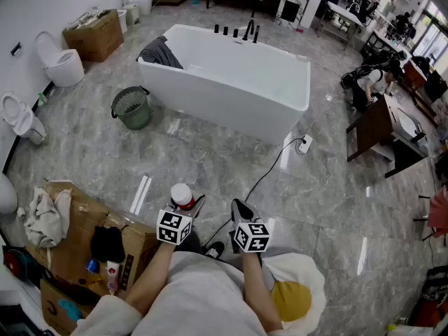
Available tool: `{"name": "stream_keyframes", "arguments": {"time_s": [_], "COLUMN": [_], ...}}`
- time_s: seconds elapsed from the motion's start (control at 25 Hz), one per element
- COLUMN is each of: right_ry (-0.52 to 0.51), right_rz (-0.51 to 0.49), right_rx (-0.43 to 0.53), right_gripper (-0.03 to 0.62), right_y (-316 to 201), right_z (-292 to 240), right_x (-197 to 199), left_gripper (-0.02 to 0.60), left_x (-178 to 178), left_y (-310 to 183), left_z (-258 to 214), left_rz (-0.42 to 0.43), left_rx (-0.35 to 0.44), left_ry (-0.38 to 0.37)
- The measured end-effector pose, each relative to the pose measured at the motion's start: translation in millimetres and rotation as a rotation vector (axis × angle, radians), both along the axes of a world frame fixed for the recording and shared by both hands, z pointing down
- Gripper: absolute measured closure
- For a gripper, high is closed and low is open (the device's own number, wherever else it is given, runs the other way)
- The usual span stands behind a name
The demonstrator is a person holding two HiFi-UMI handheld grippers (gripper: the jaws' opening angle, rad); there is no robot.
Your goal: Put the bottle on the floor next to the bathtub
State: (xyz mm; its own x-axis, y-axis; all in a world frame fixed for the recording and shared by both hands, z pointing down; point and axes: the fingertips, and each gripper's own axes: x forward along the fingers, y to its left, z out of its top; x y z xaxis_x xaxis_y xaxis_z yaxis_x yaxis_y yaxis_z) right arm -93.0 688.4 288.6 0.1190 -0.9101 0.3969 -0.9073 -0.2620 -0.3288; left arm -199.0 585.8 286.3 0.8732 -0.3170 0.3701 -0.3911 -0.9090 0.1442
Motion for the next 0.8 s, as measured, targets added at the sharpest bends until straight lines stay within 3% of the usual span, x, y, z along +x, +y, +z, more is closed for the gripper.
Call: {"name": "stream_keyframes", "arguments": {"time_s": [0.4, 0.6, 0.8], "right_ry": [0.007, -0.012, -0.05], "right_rz": [0.008, 0.07, 0.051], "right_rx": [0.003, 0.039, 0.053], "right_gripper": [0.594, 0.594, 0.594], "right_y": [-3.3, 5.8, 1.5], "right_z": [2.2, 2.3, 7.7], "right_x": [10.9, 26.7, 32.4], "left_gripper": [0.249, 0.249, 0.249], "left_x": [11.9, 0.8, -13.6], "left_y": [0.5, -4.1, -33.7], "left_z": [-2.2, 2.2, 10.5], "left_rz": [0.017, -0.003, -0.044], "left_rx": [0.014, 0.026, 0.022], "left_ry": [-0.005, -0.022, -0.05]}}
